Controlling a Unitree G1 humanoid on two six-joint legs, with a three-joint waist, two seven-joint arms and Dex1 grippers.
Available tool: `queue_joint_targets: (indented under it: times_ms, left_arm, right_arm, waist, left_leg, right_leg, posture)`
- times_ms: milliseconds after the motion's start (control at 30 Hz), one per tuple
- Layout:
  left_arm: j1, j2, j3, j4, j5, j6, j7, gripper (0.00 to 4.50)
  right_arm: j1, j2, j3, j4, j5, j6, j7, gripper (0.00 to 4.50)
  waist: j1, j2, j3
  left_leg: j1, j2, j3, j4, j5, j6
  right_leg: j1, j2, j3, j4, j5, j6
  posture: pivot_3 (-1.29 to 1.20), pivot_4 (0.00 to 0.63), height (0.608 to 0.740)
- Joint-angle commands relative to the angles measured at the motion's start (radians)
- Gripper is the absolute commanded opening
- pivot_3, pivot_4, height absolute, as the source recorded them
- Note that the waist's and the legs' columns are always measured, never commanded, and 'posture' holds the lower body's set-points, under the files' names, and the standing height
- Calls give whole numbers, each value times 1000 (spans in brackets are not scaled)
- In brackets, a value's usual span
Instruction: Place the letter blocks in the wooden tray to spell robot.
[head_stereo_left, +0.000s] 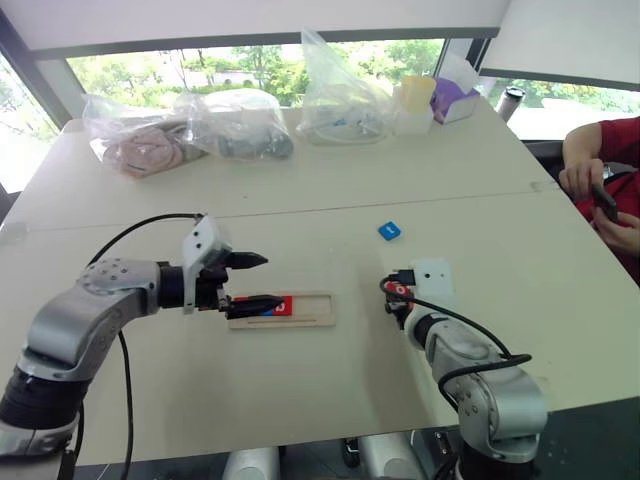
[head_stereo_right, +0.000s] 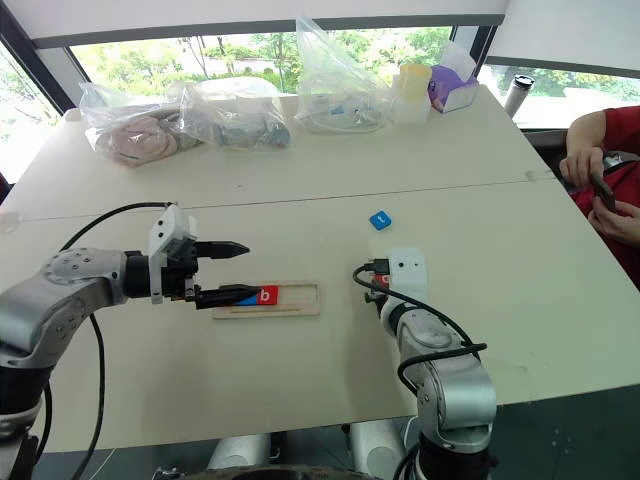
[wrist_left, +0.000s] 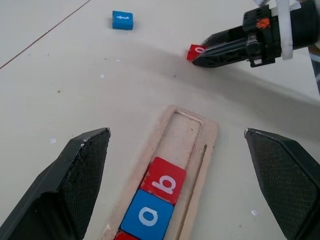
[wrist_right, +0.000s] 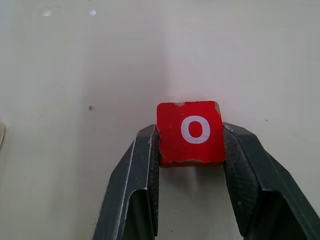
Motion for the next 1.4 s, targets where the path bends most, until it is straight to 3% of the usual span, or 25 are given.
queue_joint_targets:
  times_ms: [33,133,233,300,367,433,533,633,800,900,1167,1267,1367,1400]
  left_arm:
    - [-36,8,-6,17,12,-21,-31,4500]
    - [-35,21,0,30,16,-27,-52,4500]
    - [-21,31,12,24,11,-25,-69,4500]
    - [-12,40,27,19,-3,-18,-83,4500]
    - [-7,57,33,3,-24,-3,-107,4500]
    - [3,74,37,-8,-36,0,-126,4500]
    - [14,100,37,-39,-57,15,-152,4500]
    - [31,112,36,-53,-29,-5,-139,4500]
    - [131,161,114,-139,-52,13,-124,4500]
    - [183,180,170,-173,-76,29,-112,4500]
    - [233,195,262,-202,-120,50,-88,4500]
    - [230,204,259,-188,-109,37,-88,4500]
    - [250,204,266,-179,-101,29,-85,4500]
    - [269,204,274,-179,-95,25,-84,4500]
  right_arm:
    - [-5,27,7,25,-4,-9,-21,2636]
    - [-11,2,-4,-5,-9,1,-20,4154]
    - [-39,-22,-100,-40,29,-26,34,4154]
    - [-68,-121,-146,-25,92,-60,156,4154]
    - [-91,-339,-180,53,174,-174,387,4154]
    - [-86,-489,-178,105,234,-286,558,4154]
    - [-48,-740,-154,286,295,-573,949,4154]
    - [-126,-851,-89,562,289,-785,1174,4154]
    - [-326,-852,65,954,179,-1125,1364,4154]
    - [-390,-812,97,1076,167,-1197,1399,4154]
    - [-441,-744,143,1194,140,-1322,1457,4154]
    - [-451,-732,136,1225,145,-1343,1470,3254]
    - [-450,-720,120,1201,160,-1310,1441,1692]
    - [-454,-709,106,1170,182,-1263,1420,1692]
  waist:
    - [0,0,0]
    - [0,0,0]
    - [2,0,0]
    - [0,0,0]
    - [0,0,1]
    - [-1,0,1]
    - [0,-1,1]
    - [-1,-1,1]
    - [-24,-3,3]
    - [-22,-2,3]
    - [-3,-2,3]
    - [-1,-2,3]
    - [0,-2,3]
    - [0,-2,3]
  left_leg:
    - [0,0,0,0,0,0]
    - [0,0,0,0,0,0]
    - [-1,0,0,0,0,0]
    - [-1,-1,0,0,0,0]
    - [-1,-2,1,0,0,0]
    - [-1,-3,2,0,0,0]
    - [0,-2,0,-2,-1,1]
    - [0,-2,0,-3,-1,2]
    - [1,-2,3,-1,-1,2]
    - [1,-2,1,-1,-1,2]
    - [1,-2,2,0,-1,1]
    - [2,-2,2,0,0,1]
    - [2,-2,2,0,0,1]
    - [2,-2,2,0,0,1]
  right_leg:
    - [0,0,0,0,0,0]
    - [0,0,0,0,0,0]
    - [0,-1,0,0,0,0]
    - [0,-1,0,-1,0,1]
    - [0,-2,1,-2,0,2]
    - [0,-2,1,-3,-1,2]
    - [1,-1,0,-4,-1,3]
    - [2,0,0,-4,-2,4]
    - [2,-1,2,-3,-1,3]
    - [2,0,1,-1,1,6]
    - [2,-1,1,0,2,2]
    - [2,-1,1,0,1,0]
    - [2,0,1,0,2,-1]
    - [2,-1,1,0,2,0]
  posture:
    - [0,150,740]
    - [0,150,740]
    - [0,150,740]
    - [0,150,740]
    - [0,150,740]
    - [0,150,740]
    - [0,150,740]
    - [0,150,740]
    - [0,150,740]
    - [0,150,740]
    - [0,150,740]
    - [0,150,740]
    - [0,150,740]
    - [0,150,740]
